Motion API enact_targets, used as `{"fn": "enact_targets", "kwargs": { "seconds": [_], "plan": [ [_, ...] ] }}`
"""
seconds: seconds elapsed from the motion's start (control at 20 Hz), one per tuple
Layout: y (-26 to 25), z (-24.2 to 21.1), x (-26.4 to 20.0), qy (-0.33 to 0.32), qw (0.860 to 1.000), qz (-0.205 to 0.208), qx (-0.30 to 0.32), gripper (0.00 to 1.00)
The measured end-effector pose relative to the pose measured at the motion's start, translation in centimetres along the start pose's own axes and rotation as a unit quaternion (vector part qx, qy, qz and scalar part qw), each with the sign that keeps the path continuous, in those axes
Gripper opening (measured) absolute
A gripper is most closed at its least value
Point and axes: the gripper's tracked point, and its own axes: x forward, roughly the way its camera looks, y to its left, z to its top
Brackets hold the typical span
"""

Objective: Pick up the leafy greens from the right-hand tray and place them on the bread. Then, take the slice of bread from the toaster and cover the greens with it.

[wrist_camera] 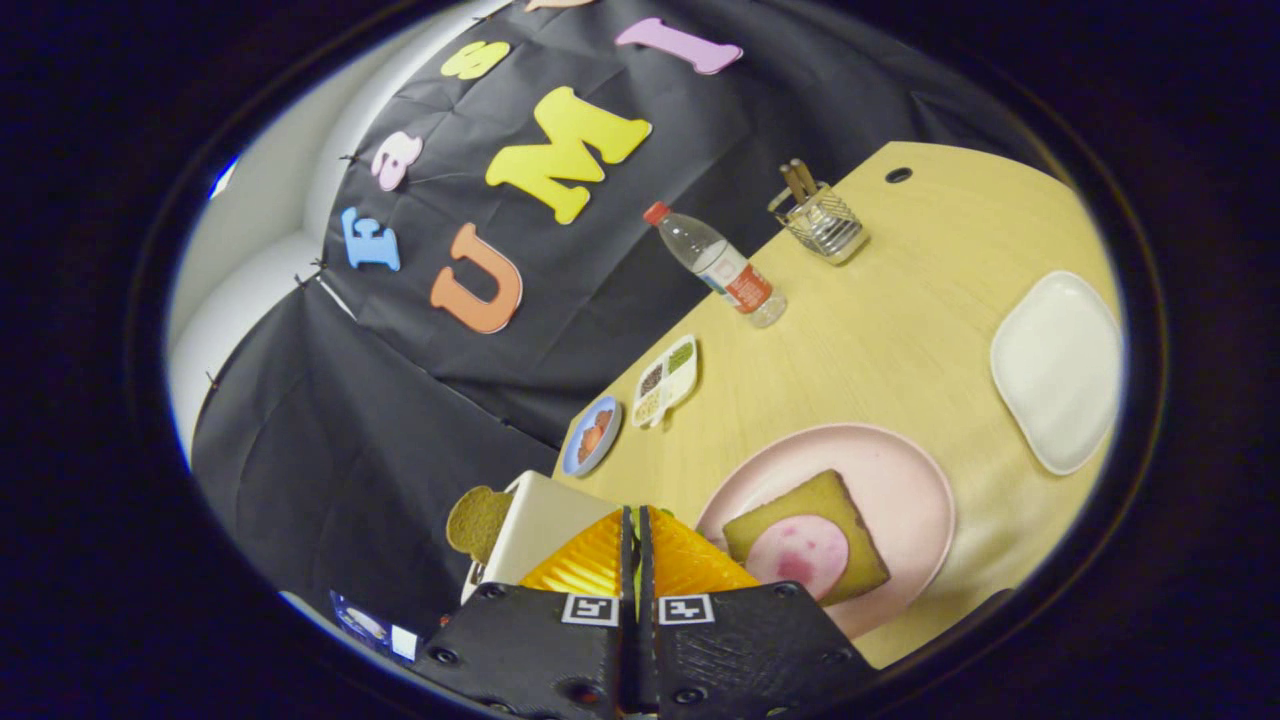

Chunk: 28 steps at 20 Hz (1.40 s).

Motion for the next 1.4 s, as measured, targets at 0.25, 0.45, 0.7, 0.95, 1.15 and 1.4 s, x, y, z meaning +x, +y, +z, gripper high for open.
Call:
{"fn": "enact_targets", "kwargs": {
  "seconds": [0.25,0.45,0.7,0.95,1.15,1.4],
  "plan": [
    [-5.1,0.4,-0.5,-0.011,0.998,-0.057,-0.008,0.0],
    [-7.5,0.1,-0.8,-0.007,0.995,-0.095,-0.036,0.02],
    [-8.7,0.9,-2.2,-0.034,0.983,-0.145,-0.105,0.48],
    [-8.7,2.6,-4.4,-0.086,0.964,-0.193,-0.162,0.88],
    [-3.6,2.8,-5.9,-0.152,0.941,-0.208,-0.222,0.96],
    [11.3,-2.1,-2.5,-0.203,0.922,-0.135,-0.301,0.95]
  ]
}}
